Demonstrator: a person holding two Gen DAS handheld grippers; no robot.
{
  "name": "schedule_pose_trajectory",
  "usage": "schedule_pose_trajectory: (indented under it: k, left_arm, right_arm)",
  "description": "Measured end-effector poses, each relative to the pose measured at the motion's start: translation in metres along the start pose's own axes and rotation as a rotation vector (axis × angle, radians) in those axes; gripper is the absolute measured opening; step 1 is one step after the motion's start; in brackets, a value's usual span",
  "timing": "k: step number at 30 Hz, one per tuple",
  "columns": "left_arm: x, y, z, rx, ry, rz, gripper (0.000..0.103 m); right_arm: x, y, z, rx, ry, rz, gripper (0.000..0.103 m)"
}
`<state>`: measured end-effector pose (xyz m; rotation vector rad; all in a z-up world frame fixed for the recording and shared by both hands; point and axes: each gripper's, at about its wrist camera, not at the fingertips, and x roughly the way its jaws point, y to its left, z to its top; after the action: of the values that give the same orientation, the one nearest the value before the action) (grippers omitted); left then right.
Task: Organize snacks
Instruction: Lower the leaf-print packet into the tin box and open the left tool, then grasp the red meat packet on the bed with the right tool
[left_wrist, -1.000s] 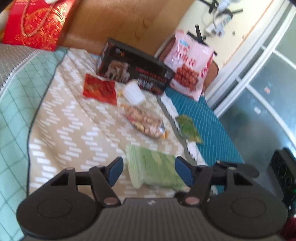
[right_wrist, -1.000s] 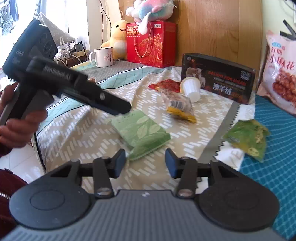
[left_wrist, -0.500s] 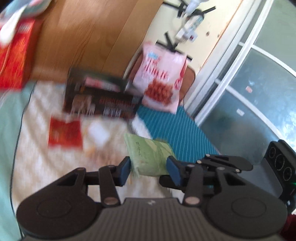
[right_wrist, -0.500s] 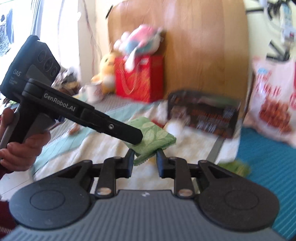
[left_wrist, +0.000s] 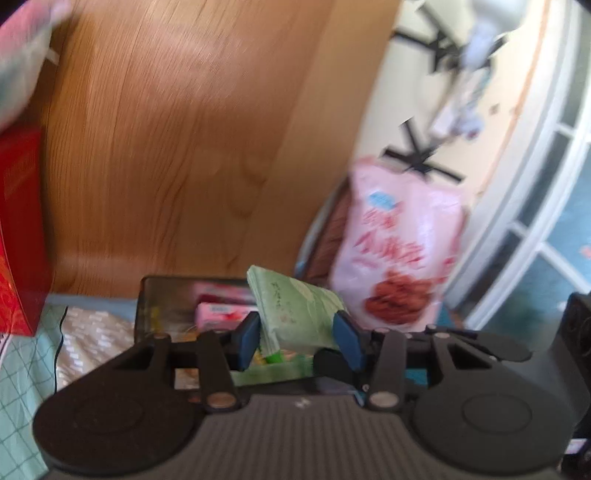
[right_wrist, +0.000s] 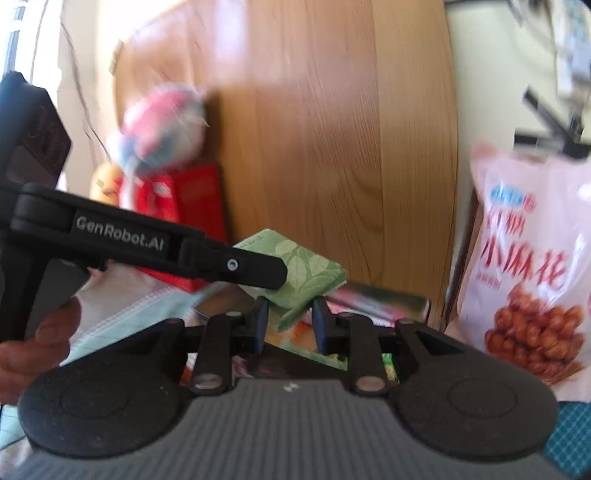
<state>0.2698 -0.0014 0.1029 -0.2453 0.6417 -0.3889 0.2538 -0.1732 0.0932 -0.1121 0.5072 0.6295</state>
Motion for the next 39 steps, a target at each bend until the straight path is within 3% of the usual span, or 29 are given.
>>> schedule_pose_trajectory:
  k: [3, 5, 8, 13, 17, 23, 26, 31, 33, 35, 39]
  left_arm:
    - [0.025, 0.011, -0.008, -0.025, 0.021, 0.052, 0.047]
    - [0.036, 0.015, -0.011, -0.04, 0.031, 0.102, 0.053]
    - [0.031, 0.022, -0.014, -0.058, 0.032, 0.108, 0.055]
    - [-0.025, 0.033, -0.026, -0.109, -0.042, 0.03, 0.059]
    - [-0.075, 0.041, -0.059, -0.127, -0.082, -0.007, 0.061]
    - [-0.118, 0.051, -0.124, -0.189, -0.046, -0.011, 0.061]
    - [-0.128, 0.053, -0.15, -0.197, -0.034, 0.01, 0.061]
    - [-0.13, 0.075, -0.17, -0.283, -0.039, 0.077, 0.059]
    - [-0.137, 0.082, -0.178, -0.32, -0.079, 0.078, 0.059]
    - [-0.146, 0.087, -0.189, -0.343, -0.138, 0.089, 0.059]
    - [-0.154, 0.095, -0.202, -0.355, -0.189, 0.091, 0.059]
  right_arm:
    - [0.026, -0.002, -0.007, -0.004, 0.051, -0.029, 0.033]
    - [0.032, -0.003, -0.011, -0.002, 0.071, -0.051, 0.047]
    - [0.021, -0.01, -0.014, 0.016, 0.061, -0.067, 0.048]
    - [-0.032, -0.032, -0.031, 0.108, 0.028, -0.044, 0.048]
    - [-0.082, -0.044, -0.071, 0.197, 0.041, -0.052, 0.049]
    - [-0.121, -0.049, -0.126, 0.33, 0.085, -0.113, 0.053]
    - [-0.125, -0.034, -0.131, 0.329, 0.087, -0.075, 0.053]
    - [-0.109, 0.027, -0.107, 0.194, 0.096, 0.073, 0.052]
    - [-0.097, 0.051, -0.092, 0.156, 0.091, 0.14, 0.05]
    - [-0.082, 0.071, -0.081, 0.132, 0.096, 0.196, 0.04]
    - [-0.044, 0.101, -0.075, 0.128, 0.199, 0.3, 0.037]
